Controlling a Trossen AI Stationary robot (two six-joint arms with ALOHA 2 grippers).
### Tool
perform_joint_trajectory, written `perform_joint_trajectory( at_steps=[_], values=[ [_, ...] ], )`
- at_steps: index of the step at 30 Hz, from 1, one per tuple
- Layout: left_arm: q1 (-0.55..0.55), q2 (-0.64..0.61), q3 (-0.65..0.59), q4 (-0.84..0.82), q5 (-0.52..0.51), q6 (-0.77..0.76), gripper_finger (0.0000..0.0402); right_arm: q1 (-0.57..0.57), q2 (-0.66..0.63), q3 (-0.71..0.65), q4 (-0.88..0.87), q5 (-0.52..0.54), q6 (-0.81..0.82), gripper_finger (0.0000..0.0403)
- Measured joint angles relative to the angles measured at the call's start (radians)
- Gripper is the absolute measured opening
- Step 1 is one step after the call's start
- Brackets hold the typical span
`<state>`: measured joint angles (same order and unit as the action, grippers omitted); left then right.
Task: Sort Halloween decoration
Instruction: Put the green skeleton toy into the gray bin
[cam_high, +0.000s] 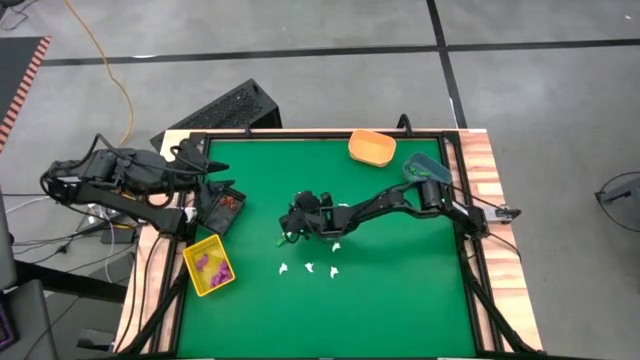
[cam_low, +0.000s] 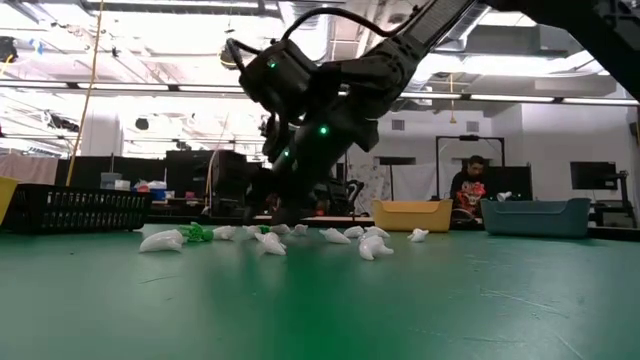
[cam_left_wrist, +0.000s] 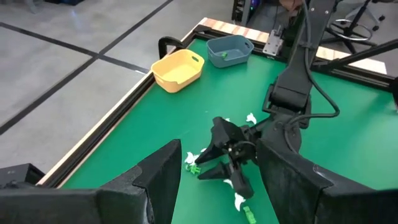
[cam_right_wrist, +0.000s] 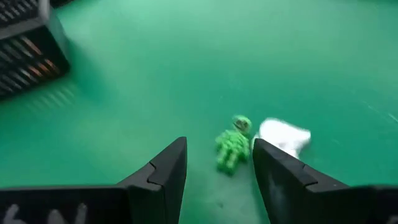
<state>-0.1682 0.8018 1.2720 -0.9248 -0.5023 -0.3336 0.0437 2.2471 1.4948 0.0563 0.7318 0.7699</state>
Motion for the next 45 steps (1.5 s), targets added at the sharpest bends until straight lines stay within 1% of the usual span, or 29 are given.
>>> perform_joint_trajectory(
  at_steps=[4, 9, 12, 19, 20, 26, 32, 37, 43, 45],
  values=[
    [0.0, -0.019, 0.0, -0.015, -0.018, 0.0, 0.0199, -0.015, 0.001, -0.001, -0.033, -0.017, -0.01, 0.0179],
    [0.0, -0.041, 0.0, -0.015, -0.03, 0.0, 0.0199, -0.033, -0.001, 0.0, -0.079, -0.062, -0.01, 0.0149],
    [0.0, -0.051, 0.0, -0.015, -0.033, -0.001, 0.0199, -0.037, -0.002, 0.001, -0.113, -0.069, -0.01, 0.0117],
    [0.0, -0.052, 0.0, -0.043, -0.038, -0.012, 0.0199, -0.03, -0.004, 0.001, -0.13, -0.075, -0.01, 0.0018],
    [0.0, -0.052, 0.0, -0.044, -0.038, -0.012, 0.0199, -0.031, -0.004, 0.001, -0.13, -0.074, -0.01, 0.001],
    [0.0, -0.052, 0.0, -0.046, -0.054, -0.015, 0.0199, -0.019, -0.004, 0.012, -0.145, -0.088, -0.009, 0.0005],
    [0.0, -0.052, 0.0, -0.048, -0.054, -0.015, 0.0199, 0.009, 0.001, 0.084, -0.189, -0.133, -0.045, 0.0002],
    [0.0, -0.052, 0.0, -0.05, -0.054, -0.012, 0.0199, 0.034, 0.002, 0.159, -0.195, -0.127, -0.121, 0.0001],
    [0.0, -0.052, 0.0, -0.05, -0.054, -0.011, 0.0199, 0.043, 0.002, 0.225, -0.211, -0.133, -0.123, 0.0],
    [0.0, -0.052, 0.0, -0.05, -0.054, -0.011, 0.0199, 0.048, -0.002, 0.243, -0.226, -0.143, -0.1, 0.0]
  ],
)
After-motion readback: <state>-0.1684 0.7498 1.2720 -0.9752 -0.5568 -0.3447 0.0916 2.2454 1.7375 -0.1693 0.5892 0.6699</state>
